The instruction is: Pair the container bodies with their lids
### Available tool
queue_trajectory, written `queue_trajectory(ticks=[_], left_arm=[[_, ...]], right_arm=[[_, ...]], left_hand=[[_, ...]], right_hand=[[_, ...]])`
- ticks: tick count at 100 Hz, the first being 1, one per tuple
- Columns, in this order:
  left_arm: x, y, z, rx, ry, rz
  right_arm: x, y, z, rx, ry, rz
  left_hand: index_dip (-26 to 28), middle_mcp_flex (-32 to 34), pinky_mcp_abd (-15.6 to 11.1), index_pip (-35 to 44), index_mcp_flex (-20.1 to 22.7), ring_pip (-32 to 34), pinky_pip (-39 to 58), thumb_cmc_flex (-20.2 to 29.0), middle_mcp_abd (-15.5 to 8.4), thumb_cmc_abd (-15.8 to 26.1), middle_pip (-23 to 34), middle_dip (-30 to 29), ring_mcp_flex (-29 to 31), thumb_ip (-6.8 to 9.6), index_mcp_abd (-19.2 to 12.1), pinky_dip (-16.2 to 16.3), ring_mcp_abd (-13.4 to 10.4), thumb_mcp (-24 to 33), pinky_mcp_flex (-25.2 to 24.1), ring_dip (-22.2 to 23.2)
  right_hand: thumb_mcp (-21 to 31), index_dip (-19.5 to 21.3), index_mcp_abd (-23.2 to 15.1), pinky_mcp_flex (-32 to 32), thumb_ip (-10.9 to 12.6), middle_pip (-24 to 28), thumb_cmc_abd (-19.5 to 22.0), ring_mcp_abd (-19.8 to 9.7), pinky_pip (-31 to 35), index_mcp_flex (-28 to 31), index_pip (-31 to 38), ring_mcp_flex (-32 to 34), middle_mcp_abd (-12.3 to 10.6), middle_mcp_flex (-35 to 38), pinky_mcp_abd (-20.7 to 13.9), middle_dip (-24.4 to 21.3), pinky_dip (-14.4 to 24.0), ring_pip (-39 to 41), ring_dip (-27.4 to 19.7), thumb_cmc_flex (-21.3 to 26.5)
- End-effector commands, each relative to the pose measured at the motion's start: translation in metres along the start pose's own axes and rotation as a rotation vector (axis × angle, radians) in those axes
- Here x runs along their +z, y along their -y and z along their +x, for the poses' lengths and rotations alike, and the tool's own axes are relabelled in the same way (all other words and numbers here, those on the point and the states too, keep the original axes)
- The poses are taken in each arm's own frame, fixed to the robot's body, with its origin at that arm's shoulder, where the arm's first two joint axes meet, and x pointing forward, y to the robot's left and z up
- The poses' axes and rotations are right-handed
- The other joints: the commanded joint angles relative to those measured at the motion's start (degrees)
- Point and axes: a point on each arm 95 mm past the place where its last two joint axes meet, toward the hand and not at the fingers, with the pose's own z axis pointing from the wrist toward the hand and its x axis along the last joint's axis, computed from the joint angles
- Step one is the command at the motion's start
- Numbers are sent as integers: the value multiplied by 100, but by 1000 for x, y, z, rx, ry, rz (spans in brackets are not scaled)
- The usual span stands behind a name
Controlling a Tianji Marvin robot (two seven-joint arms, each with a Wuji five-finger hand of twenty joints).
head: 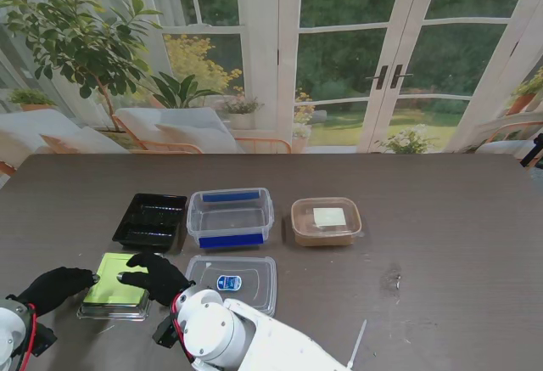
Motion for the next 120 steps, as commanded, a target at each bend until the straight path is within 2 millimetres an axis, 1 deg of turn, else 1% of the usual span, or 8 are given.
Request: queue_trajectory(ticks=[1,13,24,36,54,68,93,120], left_arm=[[1,-12,-1,-29,9,-37],[1,-19,-1,-54,11,-47],[1,-23,0,-73,13,-53],[0,-29,1,-110,6,-58],[-4,-36,4,-135,-3,-71],[-8,-41,7,-146,-19,-79],[-24,-43,15,-149,-57,-76],[-42,-40,24,-137,-96,-52]], right_arm=[[0,9,-3,16,14,30],[2,13,-8,45,31,39],[4,16,-14,57,48,46],[6,19,-19,69,64,58],[7,23,-24,101,71,86],[6,26,-24,128,59,110],[3,27,-19,146,22,133],[0,26,-9,171,-16,138]], left_hand=[[-53,-260,-255,-113,-148,21,-234,74,-94,246,-20,-100,-236,232,83,-185,-123,-174,-90,-101],[-76,-497,-260,-154,-295,-46,-492,83,-124,274,111,-152,-339,236,108,-328,-123,-262,-81,-164],[-90,-689,-235,-173,-382,-167,-648,98,-177,303,300,-175,-355,245,89,-401,-87,-346,-76,-243],[-96,-747,-230,-183,-415,-185,-693,114,-182,311,337,-173,-367,246,88,-414,-63,-370,-84,-255],[-98,-750,-231,-179,-412,-195,-748,164,-164,316,353,-176,-369,244,108,-413,-45,-394,-87,-262],[-92,-721,-234,-158,-362,-179,-786,204,-151,326,366,-176,-352,238,123,-393,-48,-418,-81,-256],[-93,-688,-227,-157,-350,-106,-771,255,-121,341,363,-181,-342,237,155,-306,-12,-471,-76,-216],[-90,-647,-213,-148,-322,-95,-759,291,-82,352,355,-188,-310,242,178,-243,9,-529,-76,-210]], right_hand=[[-141,-155,35,-2682,-127,-257,144,-222,-176,-244,-124,-252,31,-168,-356,-166,-162,-54,-80,-218],[-165,-374,79,-2768,-134,-657,170,-271,-279,-244,-445,-418,8,-171,-437,-331,-299,-68,-115,-236],[-178,-438,97,-2805,-143,-805,183,-279,-313,-243,-537,-474,16,-176,-455,-391,-331,-72,-125,-249],[-178,-482,100,-2841,-148,-892,187,-280,-345,-249,-602,-524,14,-189,-468,-423,-351,-80,-133,-250],[-168,-518,102,-2855,-156,-930,184,-288,-368,-247,-652,-525,1,-178,-485,-433,-361,-77,-137,-244],[-155,-545,92,-2858,-168,-911,175,-289,-389,-247,-688,-499,-34,-149,-501,-418,-366,-70,-135,-223],[-159,-572,78,-2836,-182,-797,167,-302,-403,-230,-712,-445,-87,-133,-523,-354,-363,-63,-130,-174],[-151,-547,84,-2810,-192,-722,156,-314,-417,-221,-634,-389,-109,-139,-541,-315,-351,-57,-121,-135]])
